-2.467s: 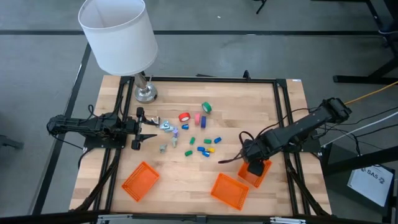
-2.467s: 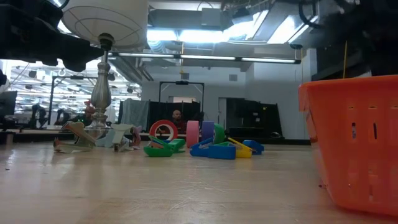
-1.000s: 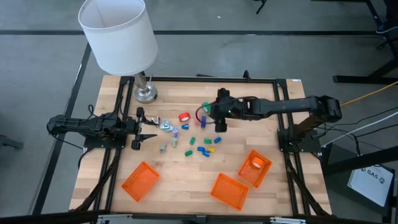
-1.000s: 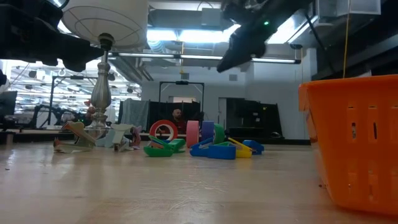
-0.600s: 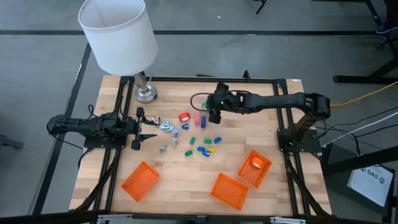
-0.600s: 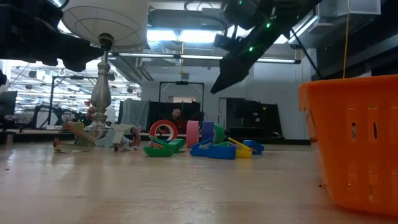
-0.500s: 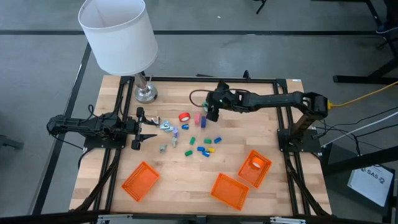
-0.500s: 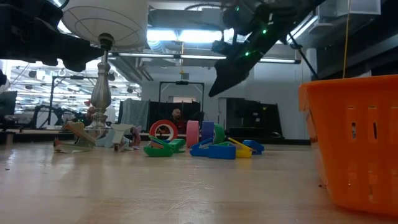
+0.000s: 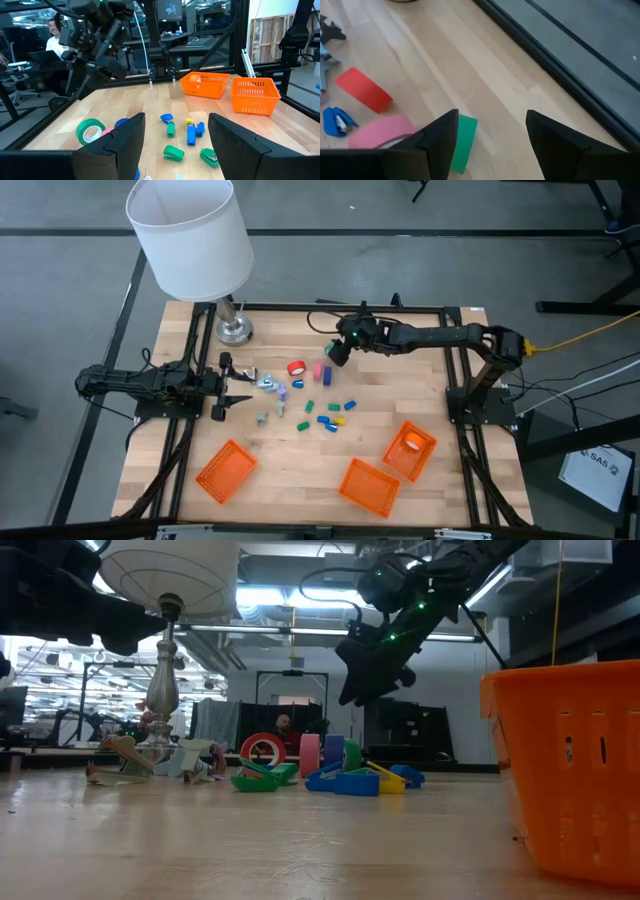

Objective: Pick and place Stapler, Stapler remover, tape
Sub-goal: Put the green tape into the right orange bin

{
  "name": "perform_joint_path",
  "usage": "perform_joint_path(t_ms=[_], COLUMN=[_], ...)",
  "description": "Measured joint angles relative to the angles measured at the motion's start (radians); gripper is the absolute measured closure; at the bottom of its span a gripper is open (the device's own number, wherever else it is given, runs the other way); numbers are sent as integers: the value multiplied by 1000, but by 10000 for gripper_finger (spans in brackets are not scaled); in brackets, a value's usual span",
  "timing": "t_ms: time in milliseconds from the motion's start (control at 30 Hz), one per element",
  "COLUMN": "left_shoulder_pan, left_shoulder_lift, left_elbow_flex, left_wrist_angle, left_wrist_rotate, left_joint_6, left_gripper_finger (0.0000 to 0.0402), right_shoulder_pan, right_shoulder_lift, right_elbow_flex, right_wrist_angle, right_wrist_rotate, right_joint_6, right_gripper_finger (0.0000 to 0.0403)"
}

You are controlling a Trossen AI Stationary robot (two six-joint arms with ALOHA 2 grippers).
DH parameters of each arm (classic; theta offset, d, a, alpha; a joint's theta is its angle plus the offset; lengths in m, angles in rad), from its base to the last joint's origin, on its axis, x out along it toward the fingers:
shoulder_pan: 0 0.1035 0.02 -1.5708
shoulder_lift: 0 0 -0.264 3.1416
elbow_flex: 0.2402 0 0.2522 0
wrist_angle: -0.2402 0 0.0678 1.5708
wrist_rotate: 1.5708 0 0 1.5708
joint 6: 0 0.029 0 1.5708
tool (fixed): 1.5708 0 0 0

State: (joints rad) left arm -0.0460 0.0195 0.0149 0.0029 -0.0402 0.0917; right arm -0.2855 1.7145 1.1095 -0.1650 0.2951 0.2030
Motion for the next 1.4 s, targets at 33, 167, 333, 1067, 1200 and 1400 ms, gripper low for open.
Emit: perform_joint_path(t_ms=[33,167,333,1067,1200,1400], left_shoulder_pan=[0,0,0,0,0,0], left_shoulder_lift=[0,0,0,0,0,0], left_elbow_flex=[0,0,0,0,0,0], left_wrist_angle=[0,0,0,0,0,0], left_wrist_rotate=[0,0,0,0,0,0], left_joint_6=[0,0,0,0,0,0], left_gripper_finger=[185,186,186,186,185,186], right_shoulder_pan=[0,0,8,14,10,10], right_shoulder_lift=[0,11,50,190,191,191], right_elbow_flex=[0,0,0,0,0,0], right_wrist_angle=[0,7,10,77,79,63], right_wrist_rotate=[-2,-30,-36,-54,-52,-52], right_joint_6=[9,33,56,104,104,81], right_gripper_finger=[166,166,166,166,167,203])
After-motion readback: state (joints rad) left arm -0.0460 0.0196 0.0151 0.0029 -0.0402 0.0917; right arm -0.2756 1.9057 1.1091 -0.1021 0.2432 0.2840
